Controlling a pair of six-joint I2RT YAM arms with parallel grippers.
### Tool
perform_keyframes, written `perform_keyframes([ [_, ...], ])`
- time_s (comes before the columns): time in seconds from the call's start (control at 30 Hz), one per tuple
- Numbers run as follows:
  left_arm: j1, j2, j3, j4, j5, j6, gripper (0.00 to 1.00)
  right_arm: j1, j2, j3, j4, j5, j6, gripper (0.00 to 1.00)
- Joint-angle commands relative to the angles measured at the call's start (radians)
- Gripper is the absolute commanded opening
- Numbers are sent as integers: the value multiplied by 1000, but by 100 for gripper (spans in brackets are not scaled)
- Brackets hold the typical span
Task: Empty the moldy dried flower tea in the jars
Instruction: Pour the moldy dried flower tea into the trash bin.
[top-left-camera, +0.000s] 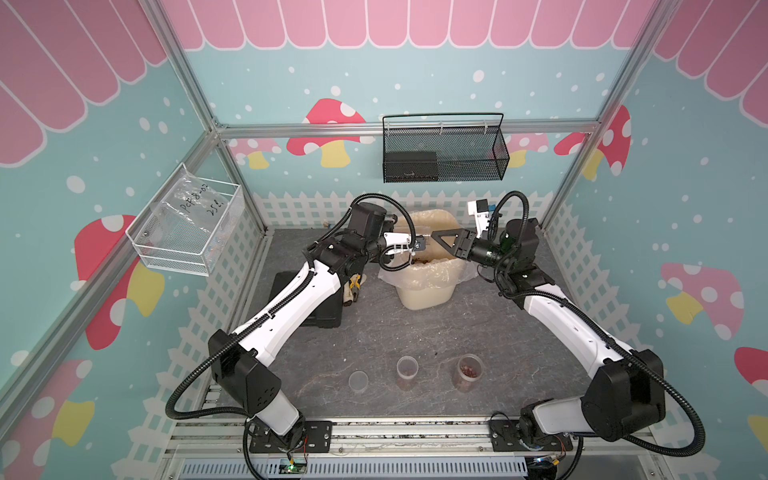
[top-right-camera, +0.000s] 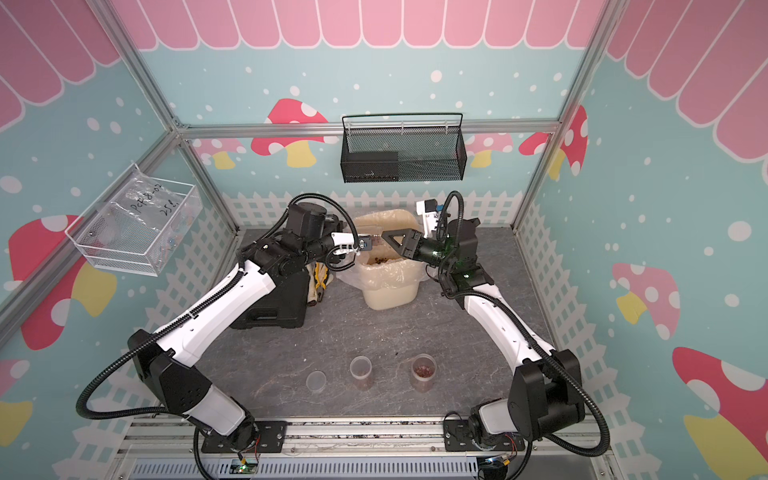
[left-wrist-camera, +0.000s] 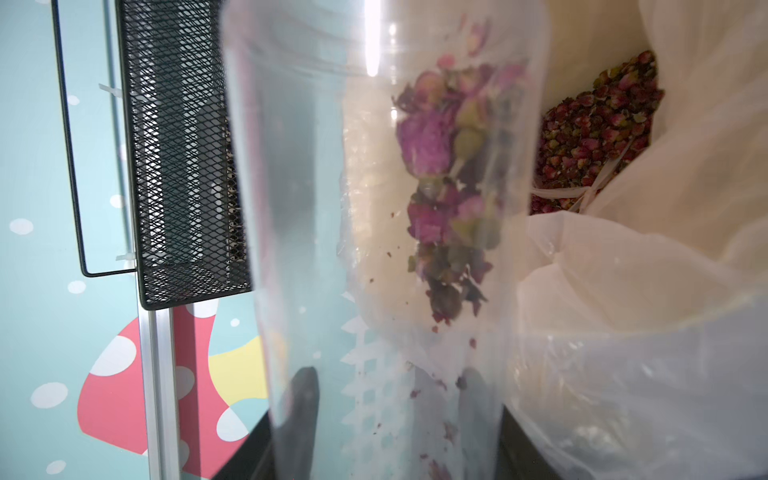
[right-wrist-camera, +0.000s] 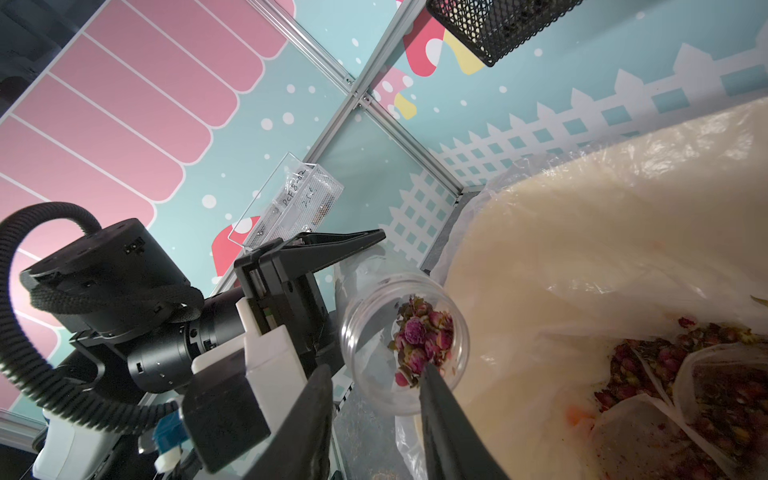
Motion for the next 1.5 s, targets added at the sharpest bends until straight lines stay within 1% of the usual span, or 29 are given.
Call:
perform_keyframes([
  [0.0,5,-25,-7,15,27,16,4,3,20,5,63,-54,40,37],
  [0.23,3,-23,-4,17,33,16,4,12,25,4,125,-92,75,37],
  [0.7,0,-22,-2,18,44,26,5,26,67,42,166,-124,100,35],
  [0.87,0,-22,-3,17,54,31,5,28,82,49,212,-139,123,28],
  [1.0,-3,-23,-5,17,57,37,5,29,90,48,245,-151,167,24],
  [1.2,-2,-22,-3,16,57,40,5,29,88,41,255,-155,174,10],
  [1.3,-2,-25,-4,16,57,39,6,28,87,35,259,-154,175,1],
  [1.37,-3,-28,-12,29,50,35,8,29,86,32,265,-154,175,0],
  [1.47,-2,-41,-32,62,47,30,20,29,82,27,279,-153,179,0],
])
